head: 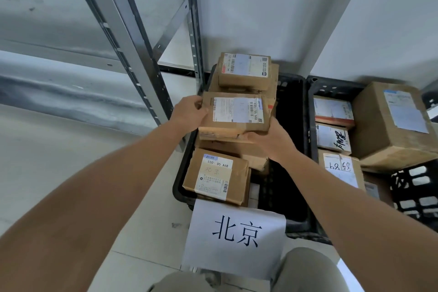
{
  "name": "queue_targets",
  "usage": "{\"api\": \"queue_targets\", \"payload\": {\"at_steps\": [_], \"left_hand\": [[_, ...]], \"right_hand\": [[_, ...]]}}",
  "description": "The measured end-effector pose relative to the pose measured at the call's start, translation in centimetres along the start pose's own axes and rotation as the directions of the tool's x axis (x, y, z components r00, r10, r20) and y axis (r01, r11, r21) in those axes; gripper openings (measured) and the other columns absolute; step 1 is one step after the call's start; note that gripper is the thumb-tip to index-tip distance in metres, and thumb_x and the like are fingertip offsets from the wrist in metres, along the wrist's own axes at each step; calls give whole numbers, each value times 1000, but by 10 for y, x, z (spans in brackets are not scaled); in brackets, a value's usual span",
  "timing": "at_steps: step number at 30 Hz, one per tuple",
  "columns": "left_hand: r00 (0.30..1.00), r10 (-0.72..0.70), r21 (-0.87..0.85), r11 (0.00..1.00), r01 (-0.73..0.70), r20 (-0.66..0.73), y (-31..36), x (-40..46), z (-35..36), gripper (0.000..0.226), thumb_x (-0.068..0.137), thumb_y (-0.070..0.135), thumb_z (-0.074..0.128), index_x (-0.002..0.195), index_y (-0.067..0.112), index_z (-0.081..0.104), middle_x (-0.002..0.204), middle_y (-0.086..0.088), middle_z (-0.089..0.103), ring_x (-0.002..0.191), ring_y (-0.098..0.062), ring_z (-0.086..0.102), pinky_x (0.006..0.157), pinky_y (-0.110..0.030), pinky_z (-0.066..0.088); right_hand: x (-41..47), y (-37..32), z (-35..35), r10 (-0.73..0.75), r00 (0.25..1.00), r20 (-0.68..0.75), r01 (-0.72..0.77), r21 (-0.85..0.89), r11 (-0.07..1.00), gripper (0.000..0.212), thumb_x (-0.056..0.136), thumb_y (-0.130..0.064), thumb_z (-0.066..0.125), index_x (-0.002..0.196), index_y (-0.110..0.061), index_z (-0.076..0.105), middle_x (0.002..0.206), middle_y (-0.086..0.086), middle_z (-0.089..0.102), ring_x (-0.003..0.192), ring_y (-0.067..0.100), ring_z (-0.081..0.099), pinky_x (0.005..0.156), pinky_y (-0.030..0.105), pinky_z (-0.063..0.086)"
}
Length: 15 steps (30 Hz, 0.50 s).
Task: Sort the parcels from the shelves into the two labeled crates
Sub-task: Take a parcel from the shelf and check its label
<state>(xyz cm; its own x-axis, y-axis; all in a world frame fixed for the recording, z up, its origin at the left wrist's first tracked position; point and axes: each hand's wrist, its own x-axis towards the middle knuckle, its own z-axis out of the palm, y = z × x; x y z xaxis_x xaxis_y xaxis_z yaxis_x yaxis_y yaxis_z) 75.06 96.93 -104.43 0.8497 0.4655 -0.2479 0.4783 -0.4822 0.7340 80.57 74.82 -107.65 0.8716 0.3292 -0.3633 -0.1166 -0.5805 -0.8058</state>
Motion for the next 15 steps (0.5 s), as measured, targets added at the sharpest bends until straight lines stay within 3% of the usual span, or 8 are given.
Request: {"api": "queue_targets", "payload": {"at_steps": [3,7,10,12,15], "left_hand": [[997,73,34,997,-73,5,6,6,5,40,103,12,49,143,18,51,137,-5,59,125,-23,56,91,-26,43],[994,97,149,983,-104,55,3,8,19,44,109,20,36,152,21,37,135,-5,55,115,-21,54,87,-27,45],[983,168,258,949,-180,71,-2,6,23,47,110,23,31,156,18,28,144,-11,46,127,-26,49,101,-37,48],[981,172,281,941,-190,85,1,5,20,51,110,25,29,159,21,19,155,-11,32,140,-28,37,109,-39,41],[983,184,193,964,-183,8,18,4,11,52,110,32,29,159,21,19,162,-7,25,147,-27,28,113,-39,34]], "right_hand": [[-1,-4,9,-29,999,-46,30,26,999,62,91,-33,71,145,-23,41,121,-13,57,113,10,56,88,25,42],[-2,-8,15,-140,984,-107,137,-27,990,82,97,-34,63,157,-41,7,139,-14,49,111,10,58,76,24,46],[-2,-5,14,-150,987,-64,140,-130,981,88,96,-41,60,156,-47,-5,151,-9,42,116,16,58,79,28,48],[-1,-8,8,-151,987,-59,140,-158,977,85,94,-48,59,157,-42,4,152,-6,39,121,18,55,85,32,48],[-1,-26,-7,-179,965,-192,149,-161,976,67,100,-49,49,157,-28,21,156,1,34,135,21,44,95,31,41]]}}
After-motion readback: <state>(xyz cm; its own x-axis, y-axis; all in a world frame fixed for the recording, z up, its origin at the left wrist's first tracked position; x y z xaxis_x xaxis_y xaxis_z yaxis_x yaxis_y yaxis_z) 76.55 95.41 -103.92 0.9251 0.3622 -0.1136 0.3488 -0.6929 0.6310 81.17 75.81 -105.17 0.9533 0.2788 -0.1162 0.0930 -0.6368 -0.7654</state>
